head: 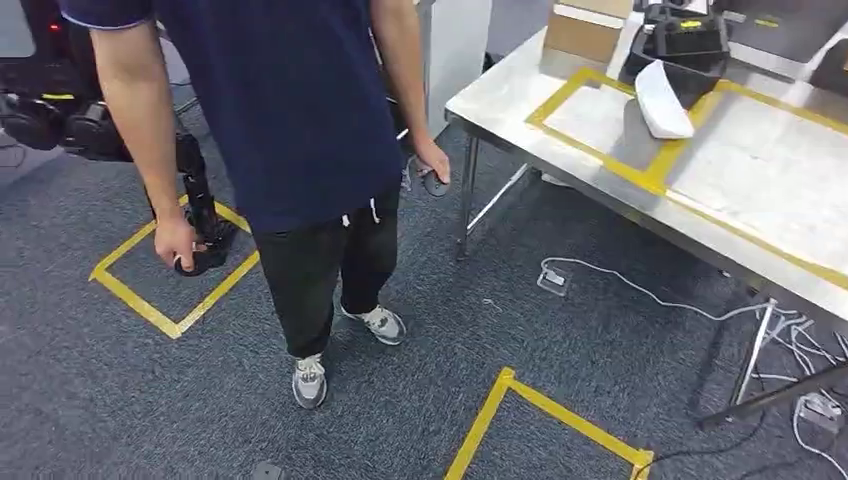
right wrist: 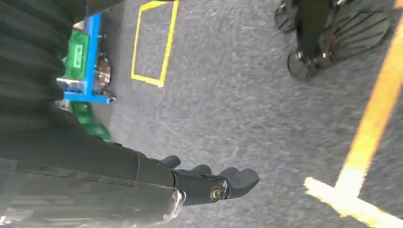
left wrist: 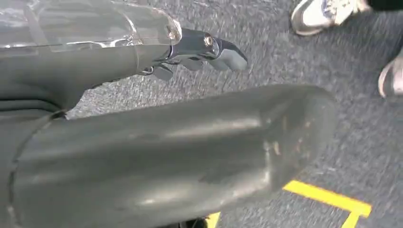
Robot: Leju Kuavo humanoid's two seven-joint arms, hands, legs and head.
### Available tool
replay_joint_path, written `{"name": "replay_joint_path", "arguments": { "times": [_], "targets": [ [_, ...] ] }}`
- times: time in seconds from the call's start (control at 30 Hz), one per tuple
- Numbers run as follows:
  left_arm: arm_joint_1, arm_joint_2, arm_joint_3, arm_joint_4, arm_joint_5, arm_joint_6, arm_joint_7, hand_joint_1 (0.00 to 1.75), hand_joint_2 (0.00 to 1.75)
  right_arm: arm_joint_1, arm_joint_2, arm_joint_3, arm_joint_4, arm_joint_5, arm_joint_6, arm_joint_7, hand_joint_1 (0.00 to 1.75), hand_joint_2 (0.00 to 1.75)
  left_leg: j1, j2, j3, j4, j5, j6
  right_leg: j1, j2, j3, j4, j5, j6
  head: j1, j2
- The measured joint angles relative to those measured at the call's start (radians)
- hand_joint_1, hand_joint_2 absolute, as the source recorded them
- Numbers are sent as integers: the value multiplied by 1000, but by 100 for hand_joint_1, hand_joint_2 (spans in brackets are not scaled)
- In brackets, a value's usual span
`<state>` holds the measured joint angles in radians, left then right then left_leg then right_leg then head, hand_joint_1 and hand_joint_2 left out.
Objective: Take the parts from the cabinet and place them on the table.
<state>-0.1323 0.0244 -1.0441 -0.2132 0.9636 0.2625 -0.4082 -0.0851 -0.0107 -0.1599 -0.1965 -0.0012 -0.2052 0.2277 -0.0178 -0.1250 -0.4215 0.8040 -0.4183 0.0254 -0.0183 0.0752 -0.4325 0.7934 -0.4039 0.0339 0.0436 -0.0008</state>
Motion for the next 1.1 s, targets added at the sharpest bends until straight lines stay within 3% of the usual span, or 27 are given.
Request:
{"name": "replay_joint_path", "arguments": {
  "times": [0.07,0.1,0.13,0.17,0.2,0.23,0.27,0.3,0.33,0.37,0.4,0.43,0.47,0.5,0.6,0.63,0.67,0.73,0.77,0.8,0.83,0.87,0.9,0.93,0.97,1.0,1.1],
  "targets": [
    [6,2,0,1,4,1,-2,0,0,-9,5,7,0,0,0,7,0,175,4,-14,-3,-6,-2,-8,6,-15,4,3,-4,-12,-11,0],
    [9,3,0,1,5,0,1,0,0,-11,8,10,0,0,0,7,0,175,7,-22,-4,-3,-3,-11,-1,-29,5,-3,2,-21,-13,0],
    [13,6,0,1,5,0,3,0,0,-12,11,11,0,0,-1,6,0,175,2,53,-13,21,-24,-14,1,-38,7,-8,6,-26,-12,0],
    [13,6,0,1,5,-1,5,0,0,-9,11,13,0,0,-2,5,0,175,2,107,-49,93,-73,-23,2,-45,7,-13,9,-29,-15,0],
    [12,4,0,0,3,-2,8,0,0,-6,10,15,0,0,-3,-2,0,175,6,124,-97,187,-122,-29,3,-55,6,-14,10,-31,-32,0],
    [13,2,0,0,2,-3,8,0,0,-3,10,15,0,-1,-3,-5,0,175,10,130,-145,284,-166,-34,3,-65,5,-14,9,-31,-35,0],
    [16,0,0,0,2,-4,9,0,0,0,9,16,0,-2,-4,-11,0,175,14,129,-186,366,-195,-38,3,-75,4,-14,8,-32,-39,0],
    [19,-1,0,0,-2,-7,9,0,0,0,9,16,0,-4,-5,-20,0,175,17,129,-204,396,-194,-40,4,-83,5,-13,6,-32,-44,0],
    [23,-2,0,0,-2,-10,10,0,0,0,9,16,0,-5,-5,-25,0,175,17,129,-192,367,-166,-39,4,-89,6,-13,5,-31,-48,0],
    [25,-2,0,0,-2,-11,11,0,0,-1,9,16,0,-5,-5,-28,0,175,17,132,-156,293,-123,-35,4,-96,8,-13,4,-30,-53,0],
    [24,-2,0,0,-2,-13,11,0,0,-2,9,16,0,-5,-5,-33,0,175,15,149,-101,183,-72,-29,4,-103,11,-13,2,-27,-59,0],
    [22,-2,0,0,-2,-13,11,0,0,-2,10,16,0,-5,-5,-36,0,175,8,202,-43,81,-37,-18,5,-109,18,-14,1,-26,-63,0],
    [17,-1,0,0,-2,-13,11,0,0,0,11,17,0,-5,-4,-37,0,175,-3,279,-1,12,-33,-7,8,-116,25,-14,-4,-19,-66,0],
    [11,-2,0,0,-2,-13,10,0,0,2,10,17,0,-5,-4,-37,0,175,-3,254,5,-10,-23,-3,11,-126,24,-8,-9,-12,-78,0],
    [12,-2,0,0,-1,-15,10,0,0,1,11,22,0,-4,-4,-37,0,175,-4,201,0,-10,-8,10,10,-169,37,-18,-10,2,-70,0],
    [13,-5,0,0,0,-19,9,0,0,1,10,23,0,0,-4,-37,0,175,4,181,8,-20,4,12,7,-146,35,-8,-25,9,-73,0],
    [12,-3,0,0,3,-20,7,0,0,3,11,24,0,2,-3,-39,0,175,5,164,4,-22,9,18,7,-111,12,44,-67,14,-70,0],
    [10,-4,1,0,11,-23,8,0,0,9,12,32,1,7,-5,-46,0,175,5,128,-3,-22,15,25,6,-85,-82,257,-174,18,-54,0],
    [12,-4,1,0,14,-26,14,0,0,11,10,34,1,12,-6,-48,0,175,5,111,-4,-22,16,25,7,-82,-124,344,-204,19,-46,0],
    [17,-5,2,0,18,-32,22,0,0,13,10,37,1,16,-6,-52,0,175,5,92,-3,-22,17,25,7,-80,-153,399,-212,18,-38,0],
    [22,-4,2,0,20,-35,28,0,0,13,10,40,2,22,-9,-53,0,175,6,75,0,-22,17,25,7,-79,-150,385,-188,17,-32,0],
    [25,-4,2,1,21,-38,31,0,0,11,10,42,2,23,-10,-54,0,175,7,60,3,-21,17,25,6,-76,-125,321,-142,15,-26,0],
    [26,-4,2,0,21,-38,32,0,0,9,10,45,2,24,-11,-54,0,175,7,44,7,-20,15,21,6,-70,-79,215,-83,14,-20,0],
    [25,-5,2,0,20,-38,31,0,0,6,10,48,2,24,-11,-54,0,175,8,31,10,-20,13,18,5,-51,-29,102,-31,13,-14,0],
    [24,-5,2,0,20,-39,28,0,0,4,11,49,2,23,-11,-52,0,175,7,20,11,-19,13,11,1,-7,-1,30,-11,14,-6,0],
    [23,-6,2,0,18,-39,20,0,0,0,11,50,2,23,-11,-47,0,175,1,8,3,-7,5,4,-1,0,7,-18,-1,9,3,0],
    [27,-7,1,0,16,-39,3,0,0,-12,11,60,2,20,-9,-32,0,175,6,-13,-1,-13,-3,-5,3,-19,9,-9,-5,-7,-12,0]
  ]
}}
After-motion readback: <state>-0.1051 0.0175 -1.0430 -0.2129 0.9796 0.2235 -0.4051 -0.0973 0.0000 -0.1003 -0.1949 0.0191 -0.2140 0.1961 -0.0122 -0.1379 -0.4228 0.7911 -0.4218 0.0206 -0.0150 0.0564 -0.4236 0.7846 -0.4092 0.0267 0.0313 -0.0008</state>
